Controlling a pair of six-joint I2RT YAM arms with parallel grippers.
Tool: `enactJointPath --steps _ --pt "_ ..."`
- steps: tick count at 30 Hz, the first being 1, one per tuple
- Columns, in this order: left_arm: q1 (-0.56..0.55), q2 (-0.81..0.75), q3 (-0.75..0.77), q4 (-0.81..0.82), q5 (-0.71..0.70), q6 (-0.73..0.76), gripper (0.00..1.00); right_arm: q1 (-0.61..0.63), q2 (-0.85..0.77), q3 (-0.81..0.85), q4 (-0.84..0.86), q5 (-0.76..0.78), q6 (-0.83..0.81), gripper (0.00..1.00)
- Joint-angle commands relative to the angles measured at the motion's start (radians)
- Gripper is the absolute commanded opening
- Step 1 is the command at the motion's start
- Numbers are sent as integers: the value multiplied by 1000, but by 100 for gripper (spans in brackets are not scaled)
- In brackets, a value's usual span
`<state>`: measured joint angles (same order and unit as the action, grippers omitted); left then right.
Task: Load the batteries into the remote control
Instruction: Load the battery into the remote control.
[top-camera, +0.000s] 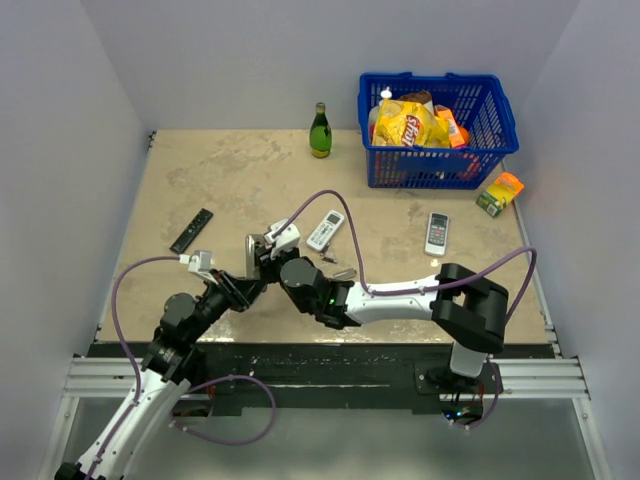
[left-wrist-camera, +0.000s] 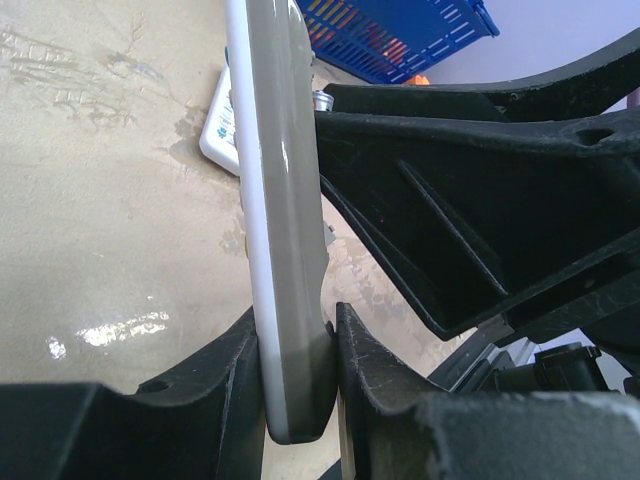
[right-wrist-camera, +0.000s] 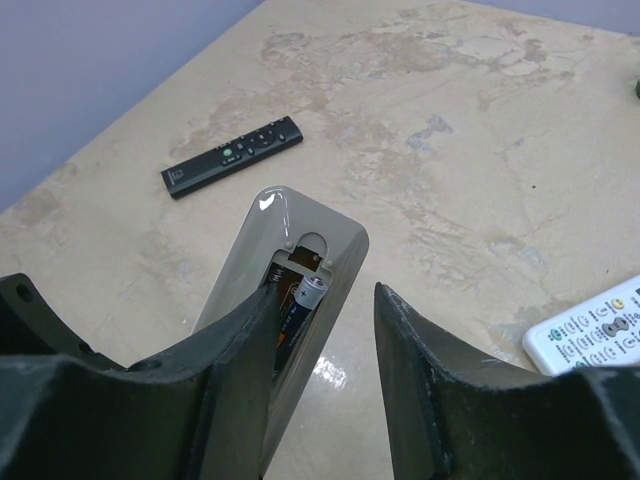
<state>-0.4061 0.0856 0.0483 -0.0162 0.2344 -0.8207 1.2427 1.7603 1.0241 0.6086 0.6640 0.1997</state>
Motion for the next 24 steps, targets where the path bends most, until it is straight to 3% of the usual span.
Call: enactJointPath --steps 1,14,24 --pt "-2 -38 62 389 88 -14 0 -11 28 -9 -199 -46 -48 48" --pt "-2 57 19 420 137 -60 0 -12 -19 103 -358 -224 -63 52" --pt "-2 232 -13 486 200 -123 0 -12 13 220 -496 -245 -33 54"
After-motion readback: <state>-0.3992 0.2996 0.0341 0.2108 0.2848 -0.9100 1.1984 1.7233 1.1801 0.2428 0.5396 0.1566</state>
